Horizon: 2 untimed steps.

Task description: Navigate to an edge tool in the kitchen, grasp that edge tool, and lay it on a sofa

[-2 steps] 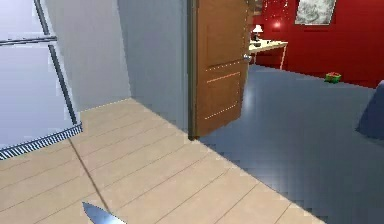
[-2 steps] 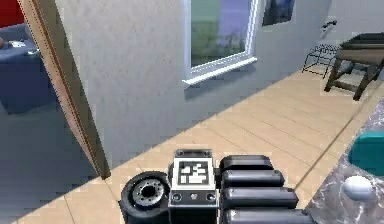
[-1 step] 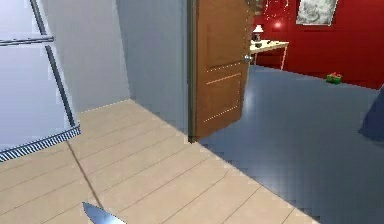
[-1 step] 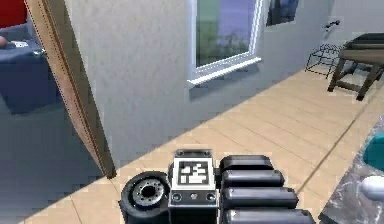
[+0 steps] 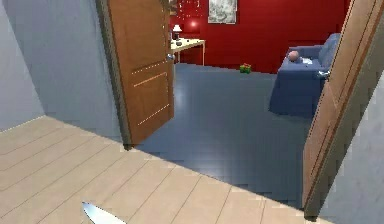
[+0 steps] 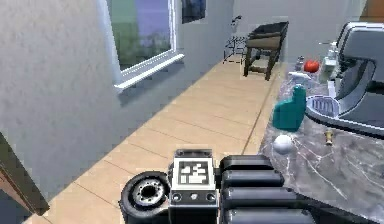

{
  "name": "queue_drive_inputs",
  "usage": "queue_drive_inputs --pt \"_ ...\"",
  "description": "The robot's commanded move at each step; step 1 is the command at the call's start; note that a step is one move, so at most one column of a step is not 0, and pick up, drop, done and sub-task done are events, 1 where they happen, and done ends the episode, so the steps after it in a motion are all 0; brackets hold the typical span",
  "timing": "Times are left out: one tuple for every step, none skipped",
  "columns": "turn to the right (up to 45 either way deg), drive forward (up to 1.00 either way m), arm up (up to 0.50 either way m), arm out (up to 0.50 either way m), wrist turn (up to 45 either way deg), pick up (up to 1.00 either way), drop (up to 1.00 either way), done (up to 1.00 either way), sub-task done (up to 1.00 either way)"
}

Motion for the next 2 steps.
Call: queue_drive_inputs --pt "0.0 0.95 0.00 0.00 0.0 0.00 0.00 0.00 0.00" --pt "15.0 0.00 0.00 0.00 0.0 0.00 0.00 0.00 0.00"
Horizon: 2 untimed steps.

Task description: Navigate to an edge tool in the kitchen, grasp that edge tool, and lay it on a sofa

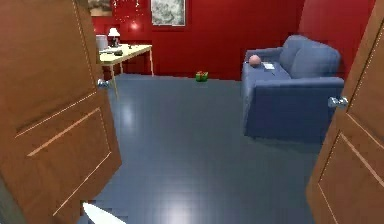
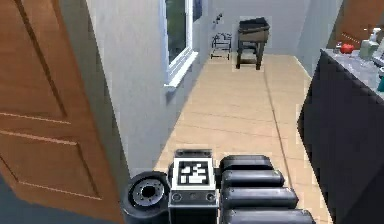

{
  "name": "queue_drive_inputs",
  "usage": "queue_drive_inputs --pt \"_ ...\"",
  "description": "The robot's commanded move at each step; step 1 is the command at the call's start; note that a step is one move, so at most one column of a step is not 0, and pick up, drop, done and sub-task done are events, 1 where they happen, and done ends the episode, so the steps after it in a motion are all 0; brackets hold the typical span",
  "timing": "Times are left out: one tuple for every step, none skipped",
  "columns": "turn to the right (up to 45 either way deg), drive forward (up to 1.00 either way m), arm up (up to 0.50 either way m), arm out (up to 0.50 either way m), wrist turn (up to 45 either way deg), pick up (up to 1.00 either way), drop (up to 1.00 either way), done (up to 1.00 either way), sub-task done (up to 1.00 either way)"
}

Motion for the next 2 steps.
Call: queue_drive_inputs --pt "0.0 1.00 0.00 0.00 0.0 0.00 0.00 0.00 0.00" --pt "0.0 1.00 0.00 0.00 0.0 0.00 0.00 0.00 0.00"
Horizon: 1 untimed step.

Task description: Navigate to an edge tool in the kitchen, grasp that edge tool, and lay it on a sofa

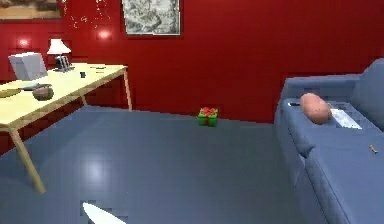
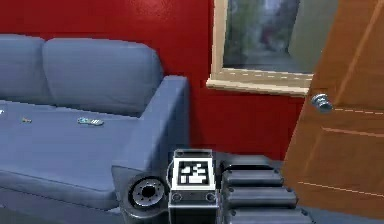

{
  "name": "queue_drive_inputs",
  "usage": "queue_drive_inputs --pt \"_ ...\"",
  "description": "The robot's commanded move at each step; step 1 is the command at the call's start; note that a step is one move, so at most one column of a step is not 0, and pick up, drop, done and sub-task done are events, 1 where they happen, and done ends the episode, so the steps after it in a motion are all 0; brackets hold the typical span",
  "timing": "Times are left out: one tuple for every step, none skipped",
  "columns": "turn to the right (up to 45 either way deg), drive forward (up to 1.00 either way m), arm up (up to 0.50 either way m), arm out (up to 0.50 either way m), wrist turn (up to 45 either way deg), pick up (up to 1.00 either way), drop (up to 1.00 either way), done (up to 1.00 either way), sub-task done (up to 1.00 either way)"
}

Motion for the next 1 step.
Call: queue_drive_inputs --pt "12.0 0.00 0.00 0.00 0.0 0.00 0.00 0.00 0.00"
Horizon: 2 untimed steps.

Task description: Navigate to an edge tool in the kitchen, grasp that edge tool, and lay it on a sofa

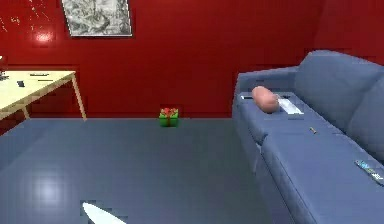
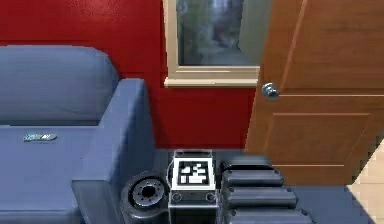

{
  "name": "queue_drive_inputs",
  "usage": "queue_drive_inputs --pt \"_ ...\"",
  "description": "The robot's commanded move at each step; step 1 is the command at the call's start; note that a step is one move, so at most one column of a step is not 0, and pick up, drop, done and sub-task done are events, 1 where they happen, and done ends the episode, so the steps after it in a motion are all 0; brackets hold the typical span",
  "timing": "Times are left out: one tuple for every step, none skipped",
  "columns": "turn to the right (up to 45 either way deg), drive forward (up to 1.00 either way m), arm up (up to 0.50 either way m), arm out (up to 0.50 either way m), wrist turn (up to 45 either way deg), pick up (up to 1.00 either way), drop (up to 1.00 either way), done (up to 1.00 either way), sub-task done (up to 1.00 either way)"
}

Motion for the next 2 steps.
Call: queue_drive_inputs --pt "0.0 1.00 0.00 0.00 0.0 0.00 0.00 0.00 0.00" --pt "0.0 0.50 0.00 0.00 0.0 0.00 0.00 0.00 0.00"
